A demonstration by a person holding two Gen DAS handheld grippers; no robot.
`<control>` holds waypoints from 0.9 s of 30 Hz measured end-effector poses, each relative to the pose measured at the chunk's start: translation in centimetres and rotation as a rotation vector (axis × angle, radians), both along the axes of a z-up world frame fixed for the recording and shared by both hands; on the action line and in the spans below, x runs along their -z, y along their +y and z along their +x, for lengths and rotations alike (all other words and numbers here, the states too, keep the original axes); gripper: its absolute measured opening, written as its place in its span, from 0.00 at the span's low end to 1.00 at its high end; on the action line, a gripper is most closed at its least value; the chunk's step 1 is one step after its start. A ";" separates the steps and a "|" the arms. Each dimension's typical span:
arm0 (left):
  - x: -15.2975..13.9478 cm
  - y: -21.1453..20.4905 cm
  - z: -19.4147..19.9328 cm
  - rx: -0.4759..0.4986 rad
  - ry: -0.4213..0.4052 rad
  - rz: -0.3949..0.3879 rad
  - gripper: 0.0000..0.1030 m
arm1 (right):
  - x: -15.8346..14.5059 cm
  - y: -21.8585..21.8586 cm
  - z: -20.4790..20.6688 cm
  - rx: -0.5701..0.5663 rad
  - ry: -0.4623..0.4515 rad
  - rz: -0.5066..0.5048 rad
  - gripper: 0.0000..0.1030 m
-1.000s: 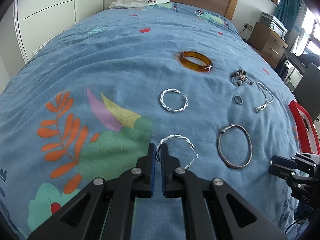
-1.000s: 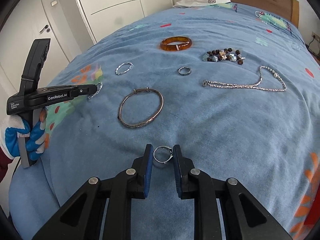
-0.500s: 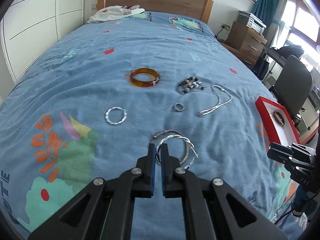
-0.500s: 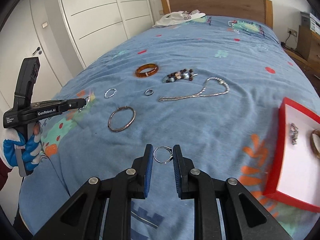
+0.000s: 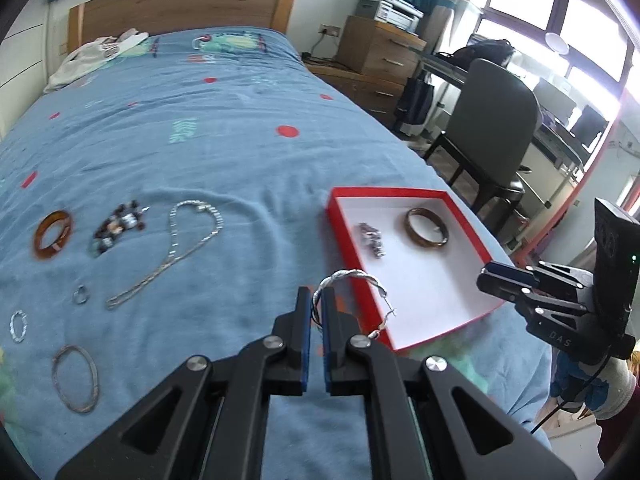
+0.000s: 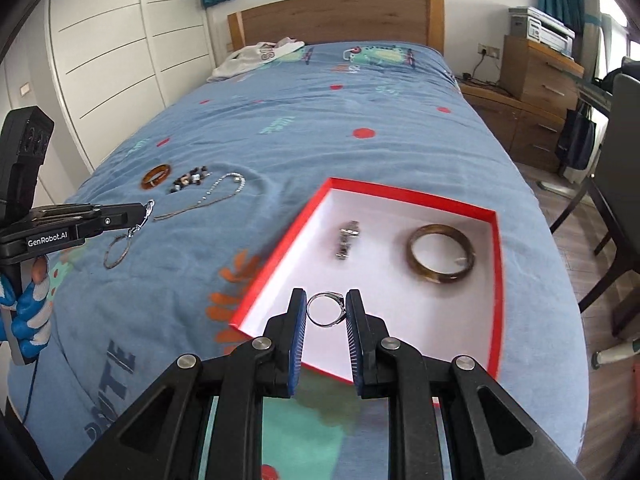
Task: Organize jewelry
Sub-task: 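Carry the hoop and ring into the red box and open both tools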
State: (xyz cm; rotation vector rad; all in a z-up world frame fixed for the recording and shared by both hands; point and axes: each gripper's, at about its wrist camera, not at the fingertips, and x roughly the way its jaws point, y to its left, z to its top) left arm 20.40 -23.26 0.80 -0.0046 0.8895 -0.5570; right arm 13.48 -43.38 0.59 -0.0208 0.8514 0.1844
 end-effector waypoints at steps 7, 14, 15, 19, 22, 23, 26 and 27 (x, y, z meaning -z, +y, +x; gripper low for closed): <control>2.9 -8.6 1.4 0.116 0.040 0.041 0.04 | 2.8 -4.1 2.2 0.001 0.067 -0.001 0.19; 6.3 -10.9 2.7 0.151 0.083 0.117 0.04 | 5.3 -4.2 3.6 -0.049 0.116 -0.025 0.19; 6.6 -11.2 2.7 0.158 0.086 0.129 0.04 | 5.6 -4.2 3.7 -0.051 0.121 -0.031 0.19; 7.9 -11.7 3.3 0.163 0.103 0.161 0.04 | 6.8 -4.5 4.2 -0.049 0.153 -0.057 0.19; 8.2 -12.1 3.5 0.164 0.091 0.183 0.04 | 7.4 -4.5 4.3 -0.058 0.168 -0.076 0.19; 8.3 -12.3 3.7 0.159 0.092 0.190 0.04 | 7.6 -4.4 4.3 -0.062 0.168 -0.087 0.19; 8.5 -12.7 4.5 0.145 0.100 0.191 0.05 | 7.6 -4.4 4.6 -0.056 0.162 -0.091 0.19; 8.6 -13.0 4.8 0.141 0.102 0.197 0.05 | 7.6 -4.4 4.8 -0.053 0.161 -0.097 0.19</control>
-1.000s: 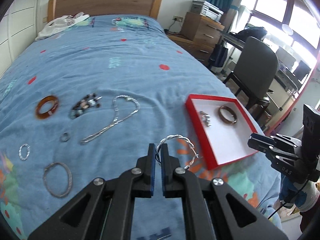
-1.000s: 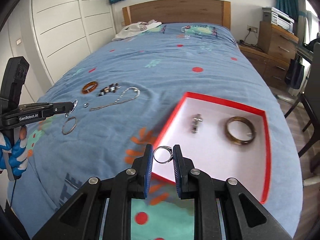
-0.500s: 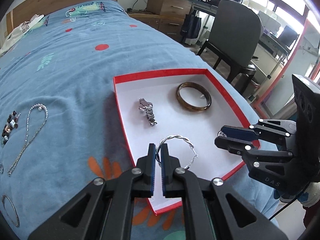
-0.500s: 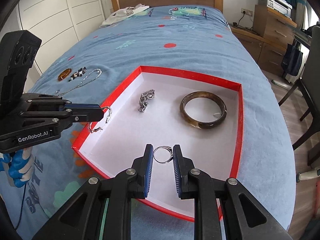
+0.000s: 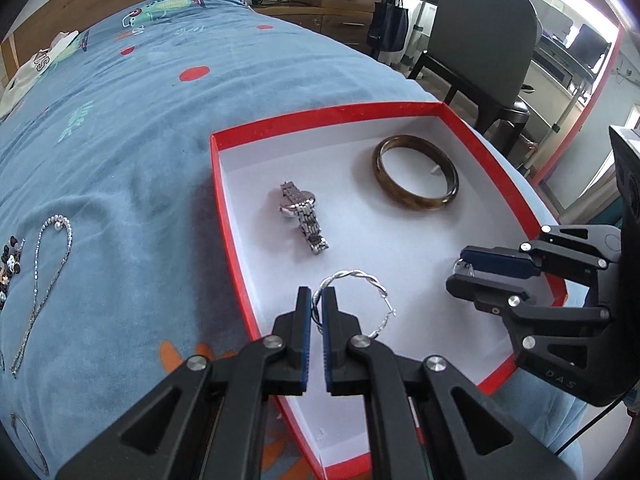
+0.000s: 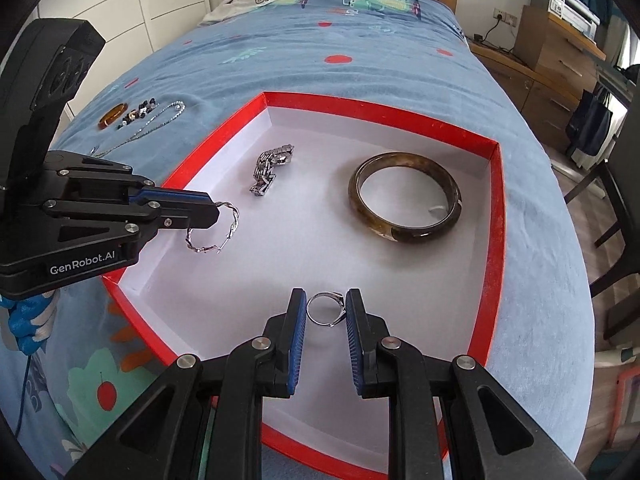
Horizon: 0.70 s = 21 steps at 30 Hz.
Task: Organize jewelry
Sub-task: 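Carry the hoop and ring into the red box and open both tools, then lift both tools out of the box back over the remaining jewelry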
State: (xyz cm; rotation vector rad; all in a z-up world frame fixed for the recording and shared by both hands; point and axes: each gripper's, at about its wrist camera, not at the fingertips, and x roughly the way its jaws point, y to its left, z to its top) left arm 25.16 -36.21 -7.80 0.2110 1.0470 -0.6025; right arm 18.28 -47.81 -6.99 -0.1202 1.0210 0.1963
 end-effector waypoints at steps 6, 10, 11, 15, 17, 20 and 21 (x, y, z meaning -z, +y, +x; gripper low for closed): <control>0.4 -1.1 0.5 -0.008 0.002 0.044 0.06 | -0.1 0.2 0.9 0.011 -0.001 -0.035 0.20; 0.6 -1.3 0.6 -0.016 0.014 0.041 0.06 | -0.2 0.3 0.9 0.008 0.009 -0.058 0.20; 0.5 -1.2 0.6 -0.020 0.019 0.031 0.06 | -0.2 0.3 0.8 0.008 0.012 -0.063 0.20; -0.6 -0.3 0.4 -0.036 0.033 -0.020 0.12 | -0.9 0.1 0.1 0.024 0.011 -0.069 0.22; -1.5 0.3 -0.1 -0.038 0.026 -0.044 0.22 | -1.6 -0.3 -0.6 0.040 0.001 -0.063 0.26; -3.9 1.5 -1.2 -0.041 0.003 -0.088 0.27 | -3.0 -0.7 -1.8 0.067 -0.021 -0.065 0.26; -4.6 2.0 -1.6 -0.045 -0.004 -0.097 0.30 | -3.6 -0.8 -2.3 0.077 -0.031 -0.062 0.27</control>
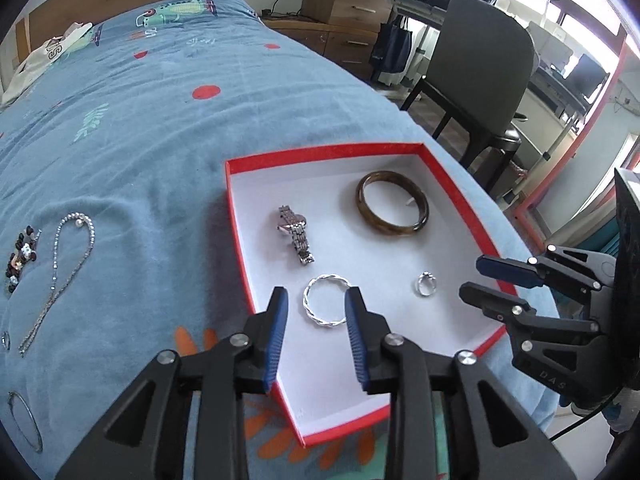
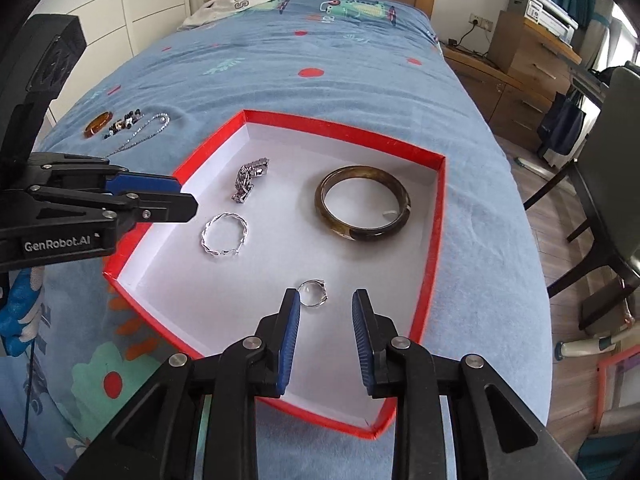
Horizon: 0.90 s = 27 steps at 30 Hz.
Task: Organize jewelry
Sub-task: 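Lift both tools out of the box back over the remaining jewelry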
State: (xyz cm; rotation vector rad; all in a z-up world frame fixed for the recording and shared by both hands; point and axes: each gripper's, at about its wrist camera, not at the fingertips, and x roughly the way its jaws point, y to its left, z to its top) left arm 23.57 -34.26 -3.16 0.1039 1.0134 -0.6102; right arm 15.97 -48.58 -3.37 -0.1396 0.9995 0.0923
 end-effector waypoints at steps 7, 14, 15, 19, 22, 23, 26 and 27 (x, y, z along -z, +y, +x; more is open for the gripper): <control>-5.5 6.0 -3.3 -0.049 -0.092 -0.016 0.35 | -5.4 2.0 -3.5 0.011 -0.097 0.027 0.29; -8.7 16.7 -6.6 -0.157 -0.161 0.018 0.35 | -9.5 7.1 -6.1 -0.034 -0.185 0.061 0.35; -9.2 18.5 -7.2 -0.179 -0.173 0.029 0.35 | -9.8 7.8 -6.5 -0.041 -0.193 0.065 0.35; -10.5 25.6 -9.4 -0.266 -0.199 0.059 0.35 | -10.8 11.2 -7.8 -0.071 -0.219 0.090 0.35; -11.3 30.6 -11.1 -0.338 -0.224 0.065 0.35 | -11.0 13.5 -8.6 -0.086 -0.226 0.101 0.35; -11.4 32.3 -11.7 -0.362 -0.227 0.063 0.35 | -11.0 14.3 -8.8 -0.088 -0.226 0.106 0.35; -11.4 36.1 -13.1 -0.414 -0.233 0.061 0.35 | -10.8 16.3 -9.5 -0.094 -0.222 0.119 0.35; -11.3 37.4 -13.6 -0.430 -0.236 0.064 0.35 | -10.8 16.8 -9.8 -0.098 -0.220 0.120 0.35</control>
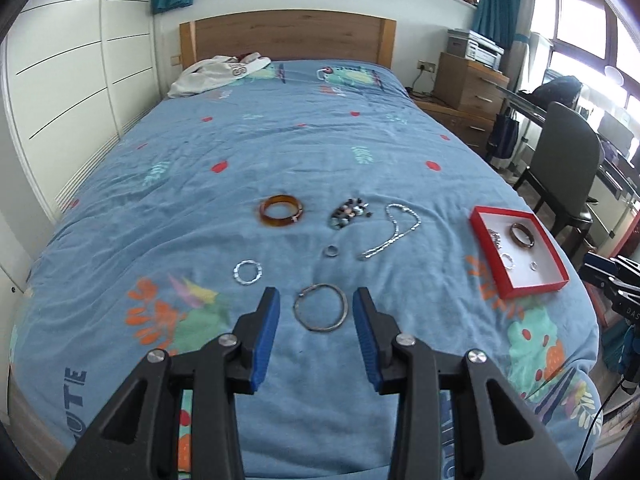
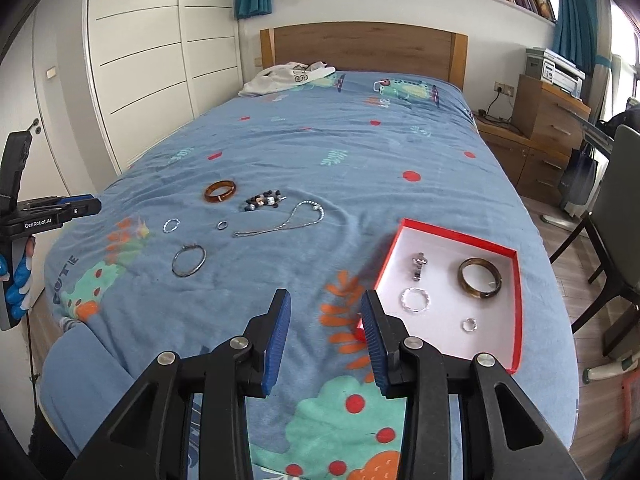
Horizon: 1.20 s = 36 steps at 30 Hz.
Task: Organize jewelry
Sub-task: 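Lift both tools out of the box back over the remaining jewelry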
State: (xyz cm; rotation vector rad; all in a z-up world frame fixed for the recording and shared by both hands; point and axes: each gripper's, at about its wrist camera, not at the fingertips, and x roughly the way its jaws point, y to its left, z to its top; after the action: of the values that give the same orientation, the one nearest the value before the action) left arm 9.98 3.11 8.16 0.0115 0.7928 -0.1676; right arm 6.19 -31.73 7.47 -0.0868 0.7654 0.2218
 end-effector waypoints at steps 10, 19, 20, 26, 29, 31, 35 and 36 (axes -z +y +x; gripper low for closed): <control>2.8 6.6 -3.0 -0.090 0.026 -0.060 0.36 | 0.3 5.1 -0.7 -0.040 0.022 -0.022 0.35; 6.1 7.5 -2.5 -0.117 0.069 -0.091 0.36 | 1.9 7.1 0.8 -0.063 0.052 -0.015 0.37; 6.4 7.4 -2.3 -0.114 0.075 -0.095 0.36 | 2.3 7.3 1.1 -0.063 0.057 -0.015 0.37; 8.5 6.3 -0.5 -0.091 0.120 -0.099 0.36 | 4.4 7.6 2.7 -0.063 0.093 0.006 0.37; 9.5 5.7 0.4 -0.080 0.142 -0.100 0.36 | 5.4 7.8 3.7 -0.064 0.111 0.015 0.37; 10.2 5.4 1.0 -0.074 0.157 -0.102 0.36 | 6.0 8.0 4.4 -0.065 0.121 0.018 0.37; 11.4 4.8 2.2 -0.070 0.185 -0.106 0.36 | 7.0 8.2 5.9 -0.073 0.141 0.027 0.37; 11.7 4.7 2.5 -0.070 0.190 -0.107 0.36 | 7.3 8.2 6.2 -0.075 0.146 0.031 0.37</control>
State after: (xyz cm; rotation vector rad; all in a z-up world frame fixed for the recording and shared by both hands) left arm 12.45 7.80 -3.53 -0.1349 0.9719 -0.1464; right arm 12.41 -23.55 0.20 -0.0700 0.9048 0.3134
